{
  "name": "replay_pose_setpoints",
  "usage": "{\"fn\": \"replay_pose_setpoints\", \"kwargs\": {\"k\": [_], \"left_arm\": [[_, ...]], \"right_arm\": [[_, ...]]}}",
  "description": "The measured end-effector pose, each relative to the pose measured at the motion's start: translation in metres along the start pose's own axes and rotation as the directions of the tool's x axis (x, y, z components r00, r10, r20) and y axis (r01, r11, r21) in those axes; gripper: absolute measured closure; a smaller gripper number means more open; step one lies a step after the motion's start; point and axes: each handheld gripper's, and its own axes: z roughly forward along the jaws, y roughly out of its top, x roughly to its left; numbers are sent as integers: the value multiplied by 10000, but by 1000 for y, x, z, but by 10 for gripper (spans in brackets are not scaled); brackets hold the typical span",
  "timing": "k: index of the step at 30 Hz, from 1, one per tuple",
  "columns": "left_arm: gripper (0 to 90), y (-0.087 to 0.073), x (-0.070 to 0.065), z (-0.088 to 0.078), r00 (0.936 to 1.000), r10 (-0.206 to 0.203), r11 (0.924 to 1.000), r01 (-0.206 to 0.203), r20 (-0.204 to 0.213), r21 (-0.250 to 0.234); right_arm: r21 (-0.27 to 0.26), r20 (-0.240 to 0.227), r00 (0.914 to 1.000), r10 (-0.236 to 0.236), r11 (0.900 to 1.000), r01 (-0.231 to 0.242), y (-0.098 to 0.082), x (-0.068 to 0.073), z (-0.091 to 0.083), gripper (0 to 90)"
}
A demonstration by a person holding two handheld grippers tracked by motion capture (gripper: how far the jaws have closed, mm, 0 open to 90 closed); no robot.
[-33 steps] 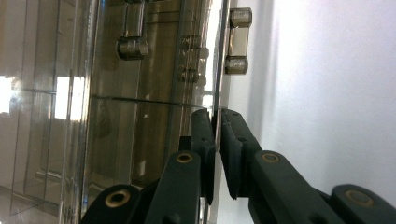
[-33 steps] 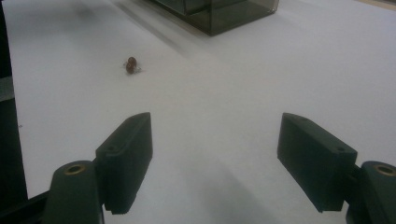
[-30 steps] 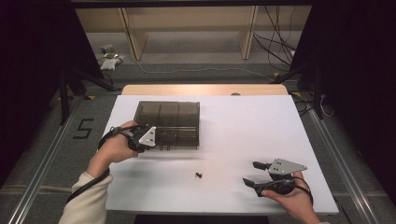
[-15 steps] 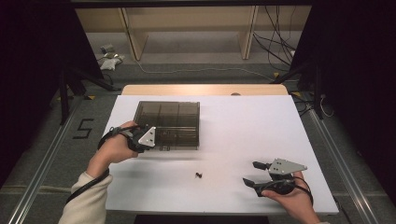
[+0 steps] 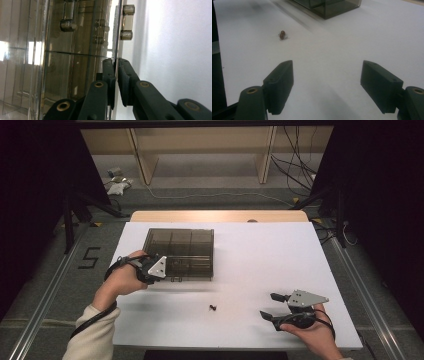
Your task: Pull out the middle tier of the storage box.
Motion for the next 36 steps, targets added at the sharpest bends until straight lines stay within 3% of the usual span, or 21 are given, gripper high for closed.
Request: {"fn": "replay_pose_setpoints", "kwargs": {"k": [36], "left_arm": [[844,-2,-6,-3,9999,95,9999,-94,86,-102]], "right_arm": [[7,36,10000,29,10000,-29,0,0,0,275]]}}
